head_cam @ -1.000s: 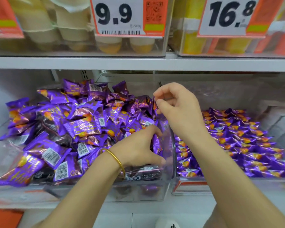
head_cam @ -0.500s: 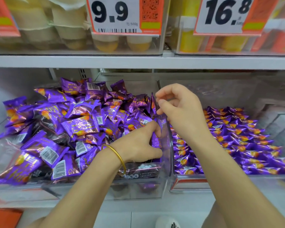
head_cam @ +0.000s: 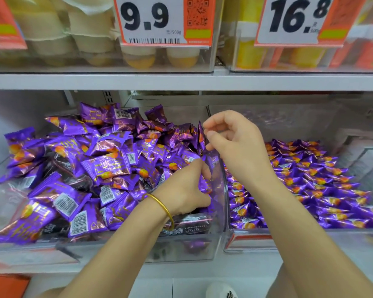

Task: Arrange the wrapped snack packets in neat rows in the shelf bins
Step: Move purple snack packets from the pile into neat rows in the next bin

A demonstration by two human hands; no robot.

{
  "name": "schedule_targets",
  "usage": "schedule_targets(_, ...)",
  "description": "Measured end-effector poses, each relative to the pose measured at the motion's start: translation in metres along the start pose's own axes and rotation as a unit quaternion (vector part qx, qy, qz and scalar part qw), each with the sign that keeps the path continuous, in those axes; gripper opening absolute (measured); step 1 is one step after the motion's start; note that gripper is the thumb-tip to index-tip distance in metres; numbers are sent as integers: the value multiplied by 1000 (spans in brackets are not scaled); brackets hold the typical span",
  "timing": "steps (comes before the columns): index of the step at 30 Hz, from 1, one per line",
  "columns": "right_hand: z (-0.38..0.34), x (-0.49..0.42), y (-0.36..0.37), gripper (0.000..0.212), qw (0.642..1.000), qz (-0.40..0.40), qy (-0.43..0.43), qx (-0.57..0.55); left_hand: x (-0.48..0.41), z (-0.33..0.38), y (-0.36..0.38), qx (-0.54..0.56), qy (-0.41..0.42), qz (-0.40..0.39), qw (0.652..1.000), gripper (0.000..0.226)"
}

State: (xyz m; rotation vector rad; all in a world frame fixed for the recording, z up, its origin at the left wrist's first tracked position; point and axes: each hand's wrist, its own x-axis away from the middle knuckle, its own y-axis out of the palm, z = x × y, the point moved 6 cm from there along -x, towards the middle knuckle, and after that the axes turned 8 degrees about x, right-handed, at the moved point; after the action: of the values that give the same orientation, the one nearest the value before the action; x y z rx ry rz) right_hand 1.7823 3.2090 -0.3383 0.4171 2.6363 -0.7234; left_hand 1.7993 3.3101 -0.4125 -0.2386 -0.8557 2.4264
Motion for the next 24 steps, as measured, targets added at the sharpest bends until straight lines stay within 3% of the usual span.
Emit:
schedule_targets(3,-2,0,0,29,1000,9,-3,13,3,5,-24,120,40,93,988,35)
schedule_targets(6,-5,0,-5,25,999,27,-12,13,9,8,-52,295,82,158,939,39)
schedule_targets(8,-6,0,-6,11,994,26,-44,93,16,10,-66,367,113,179,906,40)
schedule_targets(9,-5,0,-4,9,987,4,-56,150,19,12,-71,392,129,188,891,39)
schedule_targets(11,0,2,1,29,978,-79,-53,183,25,15,-78,424,161,206,867,38)
schedule_targets(14,-8,8,5,35,977,-189,-46,87,28,20,-81,445,186,220,848,38)
schedule_targets(17,-12,10,1,21,977,-209,-28,20,26,22,-78,462,183,203,843,37)
schedule_targets(24,-1,2,-14,18,985,-115,22,-129,24,18,-75,479,120,174,852,38)
